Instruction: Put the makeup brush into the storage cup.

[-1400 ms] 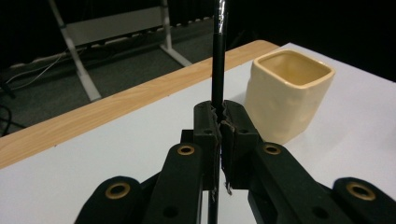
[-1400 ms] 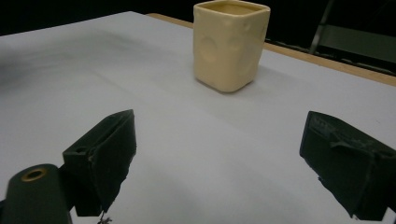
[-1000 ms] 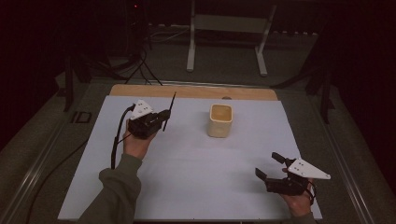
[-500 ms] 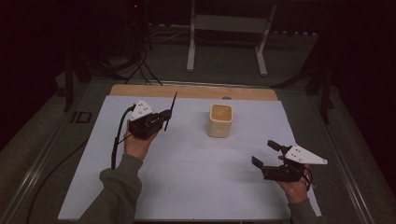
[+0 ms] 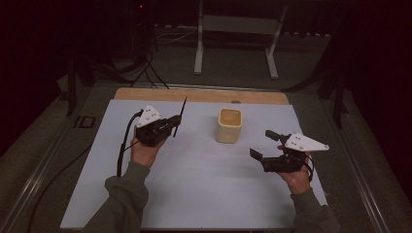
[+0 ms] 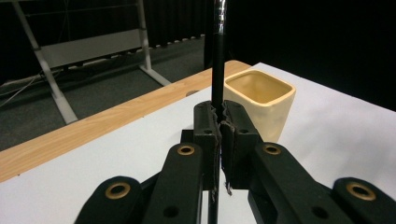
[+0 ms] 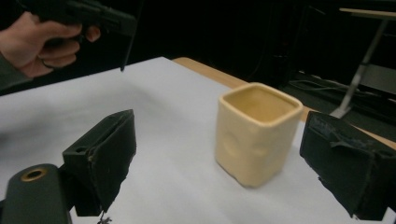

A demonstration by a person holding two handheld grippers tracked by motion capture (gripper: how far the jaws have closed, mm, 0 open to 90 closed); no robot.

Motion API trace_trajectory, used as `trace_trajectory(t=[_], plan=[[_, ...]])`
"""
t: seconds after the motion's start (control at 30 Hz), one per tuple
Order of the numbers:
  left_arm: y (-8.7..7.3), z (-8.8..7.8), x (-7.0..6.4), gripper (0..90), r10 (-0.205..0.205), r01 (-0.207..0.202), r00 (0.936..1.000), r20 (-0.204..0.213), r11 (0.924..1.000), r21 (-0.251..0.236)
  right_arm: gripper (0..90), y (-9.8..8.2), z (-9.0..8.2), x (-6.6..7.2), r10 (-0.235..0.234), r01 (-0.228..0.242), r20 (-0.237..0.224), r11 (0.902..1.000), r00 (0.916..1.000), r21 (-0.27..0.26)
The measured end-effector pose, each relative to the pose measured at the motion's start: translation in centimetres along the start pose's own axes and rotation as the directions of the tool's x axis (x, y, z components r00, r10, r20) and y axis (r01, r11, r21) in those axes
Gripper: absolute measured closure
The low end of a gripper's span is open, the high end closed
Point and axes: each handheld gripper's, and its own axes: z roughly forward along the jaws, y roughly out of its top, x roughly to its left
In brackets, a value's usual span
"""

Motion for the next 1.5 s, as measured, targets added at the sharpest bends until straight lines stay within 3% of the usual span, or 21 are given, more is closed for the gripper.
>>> trace_trajectory(t=[0.4, 0.93, 1.5], plan=[[0.0, 0.4, -0.7, 86.4, 0.002, -0.002, 0.9997, 0.025, 1.0, -0.004, 10.5, 2.1, 2.6, 0.3, 0.0, -0.002, -0.05, 0.9995, 0.9987, -0.032], [-0.1, 1.2, -2.0, 86.4, 0.002, -0.002, 0.9973, 0.074, 1.0, -0.01, 12.7, 3.6, 4.5, 0.8, 0.022, -0.027, -0.08, 0.9974, 0.9965, -0.066], [-0.2, 1.8, -3.6, 86.3, 0.026, -0.023, 0.9921, 0.123, 0.9994, -0.025, 13.4, 4.6, 6.7, 1.4, 0.044, -0.052, -0.126, 0.9968, 0.9911, -0.062]])
